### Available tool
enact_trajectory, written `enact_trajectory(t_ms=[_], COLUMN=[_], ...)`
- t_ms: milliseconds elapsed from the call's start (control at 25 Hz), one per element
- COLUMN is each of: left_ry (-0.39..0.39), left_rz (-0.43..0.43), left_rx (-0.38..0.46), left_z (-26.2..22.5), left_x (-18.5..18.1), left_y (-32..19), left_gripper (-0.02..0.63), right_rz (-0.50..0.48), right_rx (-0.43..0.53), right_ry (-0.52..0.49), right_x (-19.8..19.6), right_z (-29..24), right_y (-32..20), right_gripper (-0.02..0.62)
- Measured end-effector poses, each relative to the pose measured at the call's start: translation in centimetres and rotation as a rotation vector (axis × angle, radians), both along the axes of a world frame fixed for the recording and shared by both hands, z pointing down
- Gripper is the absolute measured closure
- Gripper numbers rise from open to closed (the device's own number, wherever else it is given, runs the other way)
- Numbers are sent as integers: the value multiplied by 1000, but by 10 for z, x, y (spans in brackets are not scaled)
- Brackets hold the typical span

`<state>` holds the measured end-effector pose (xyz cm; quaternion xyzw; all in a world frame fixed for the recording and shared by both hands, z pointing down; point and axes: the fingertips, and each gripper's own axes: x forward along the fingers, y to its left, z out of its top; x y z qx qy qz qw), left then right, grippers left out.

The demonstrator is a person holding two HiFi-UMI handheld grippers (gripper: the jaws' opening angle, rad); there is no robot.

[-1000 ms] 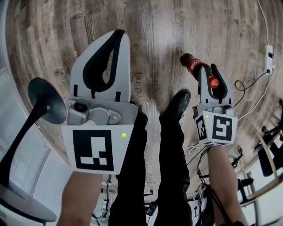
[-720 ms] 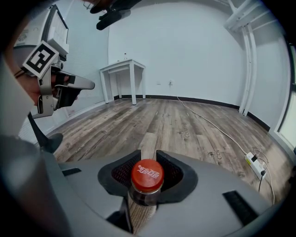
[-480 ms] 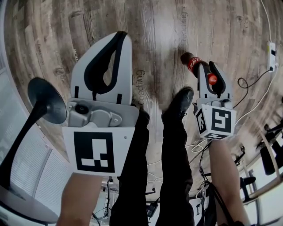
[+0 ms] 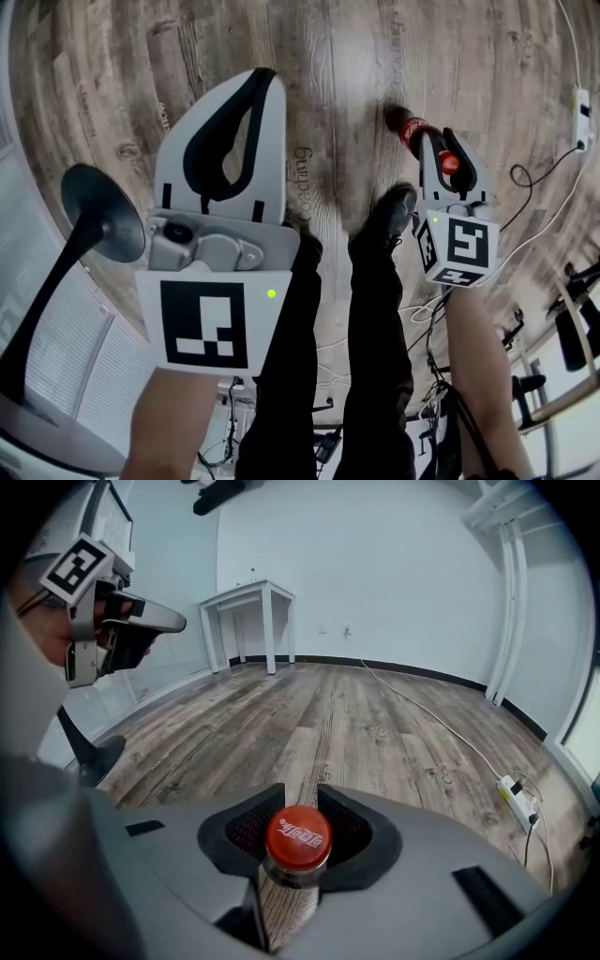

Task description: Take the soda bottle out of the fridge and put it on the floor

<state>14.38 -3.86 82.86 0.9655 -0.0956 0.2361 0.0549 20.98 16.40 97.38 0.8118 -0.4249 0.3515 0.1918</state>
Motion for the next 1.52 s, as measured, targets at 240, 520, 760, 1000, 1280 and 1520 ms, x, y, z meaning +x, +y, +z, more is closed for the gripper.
enact_trajectory(t_ms=[240,520,760,1000,1280,1520], left_ry=[-2,3,12,23,82,167], left_rz=[1,-2,-8,-18,-61,-113], left_rx=[-2,-7,-3,8,35,83], left_z=[-1,-5,-13,-26,-87,-173], left_x=[1,-1,-2,-1,11,28], left_y=[-1,2,1,1,-14,-35], left_gripper=[589,589,589,589,589,589], right_rz=[-18,-47,-57,-44,-72,-91], right_rx=[-1,2,27,82,167,289], right_ry=[3,-5,16,48,98,169], right_x=[1,-4,-4,1,12,36], right_z=[3,2,-14,-43,-116,-219], right_y=[-6,-16,-21,-30,-55,-97], right_gripper=[466,414,413,416,428,480])
